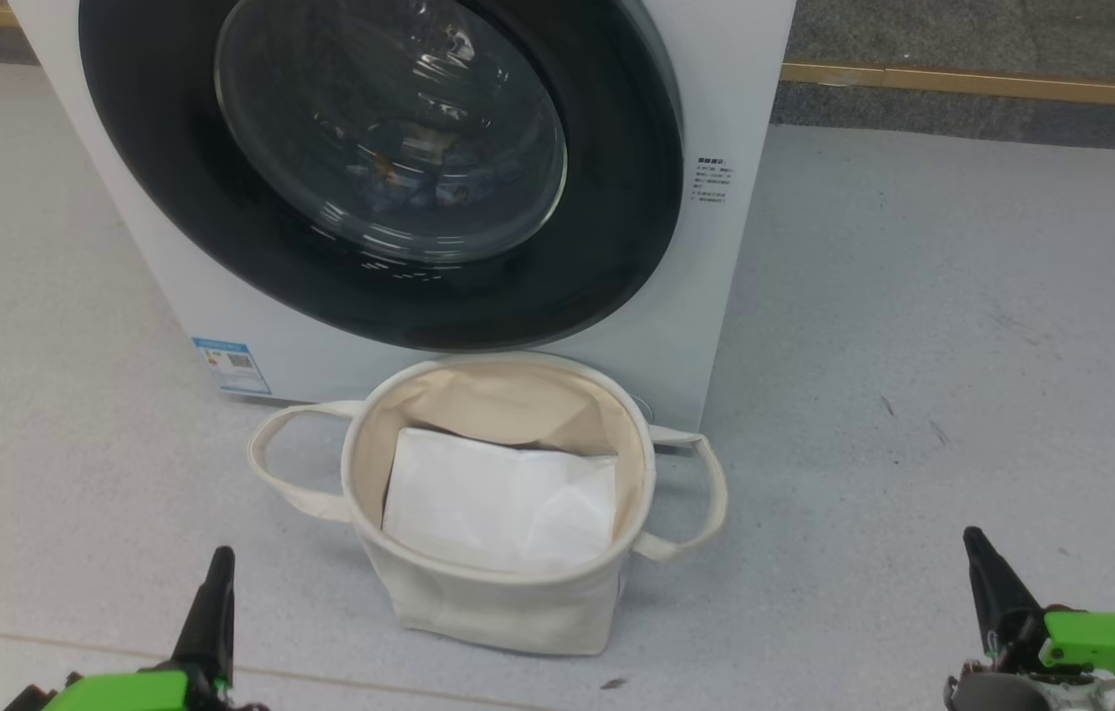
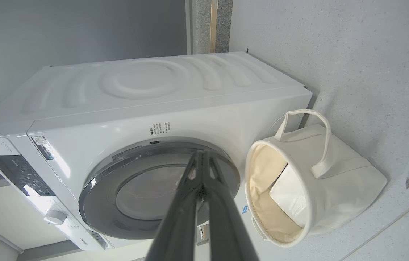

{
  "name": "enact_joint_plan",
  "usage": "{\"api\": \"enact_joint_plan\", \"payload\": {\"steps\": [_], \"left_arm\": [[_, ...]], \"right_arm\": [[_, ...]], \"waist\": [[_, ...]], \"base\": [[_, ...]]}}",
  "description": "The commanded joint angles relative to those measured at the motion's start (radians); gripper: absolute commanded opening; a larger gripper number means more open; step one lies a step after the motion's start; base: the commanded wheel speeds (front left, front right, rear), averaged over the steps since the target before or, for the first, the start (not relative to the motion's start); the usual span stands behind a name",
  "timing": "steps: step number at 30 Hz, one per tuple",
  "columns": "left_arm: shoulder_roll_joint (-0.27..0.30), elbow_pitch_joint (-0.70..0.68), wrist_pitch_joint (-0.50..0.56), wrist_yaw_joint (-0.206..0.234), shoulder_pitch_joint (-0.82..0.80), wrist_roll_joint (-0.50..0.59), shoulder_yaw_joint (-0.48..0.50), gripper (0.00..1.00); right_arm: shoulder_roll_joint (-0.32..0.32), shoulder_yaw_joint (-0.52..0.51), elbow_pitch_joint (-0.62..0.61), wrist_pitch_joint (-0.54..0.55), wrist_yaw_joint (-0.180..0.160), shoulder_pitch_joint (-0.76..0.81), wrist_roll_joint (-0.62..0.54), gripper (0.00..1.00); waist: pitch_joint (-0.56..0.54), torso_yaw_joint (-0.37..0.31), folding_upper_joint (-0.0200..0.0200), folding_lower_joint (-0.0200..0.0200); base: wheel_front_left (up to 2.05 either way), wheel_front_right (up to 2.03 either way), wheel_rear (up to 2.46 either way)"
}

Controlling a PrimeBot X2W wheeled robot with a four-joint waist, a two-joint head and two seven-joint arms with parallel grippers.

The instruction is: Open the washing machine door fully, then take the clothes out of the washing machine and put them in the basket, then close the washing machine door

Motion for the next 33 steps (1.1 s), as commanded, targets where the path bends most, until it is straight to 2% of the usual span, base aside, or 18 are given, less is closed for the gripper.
{"api": "enact_joint_plan", "payload": {"steps": [1, 23, 24, 30, 33], "left_arm": [[0.006, -0.036, 0.008, -0.007, -0.044, -0.004, 0.033, 0.0], [0.006, -0.036, 0.008, -0.007, -0.044, -0.004, 0.033, 0.0], [0.0, 0.0, 0.0, 0.0, 0.0, 0.0, 0.0, 1.0], [-0.002, 0.041, -0.01, 0.001, 0.011, 0.002, -0.003, 1.0], [-0.002, 0.04, -0.018, 0.0, 0.005, 0.005, -0.003, 1.0]], "right_arm": [[-0.008, 0.02, -0.031, 0.007, 0.0, -0.049, -0.003, 0.0], [-0.008, 0.02, -0.031, 0.007, 0.0, -0.049, -0.003, 0.0], [0.0, 0.0, 0.0, 0.0, 0.0, 0.0, 0.0, 1.0], [0.003, 0.008, 0.04, -0.01, 0.0, 0.008, -0.005, 1.0], [0.003, 0.011, 0.036, -0.018, 0.0, 0.0, -0.009, 1.0]], "waist": [[0.0, 0.0, 0.0, 0.0], [0.0, 0.0, 0.0, 0.0], [0.0, 0.0, 0.0, 0.0], [0.001, 0.0, 0.0, 0.0003], [-0.001, 0.001, 0.0, 0.002]], "base": [[0.0, 0.0, 0.0], [0.0, 0.0, 0.0], [0.0, 0.0, 0.0], [0.0, 0.0, 0.0], [0.0, 0.0, 0.0]]}}
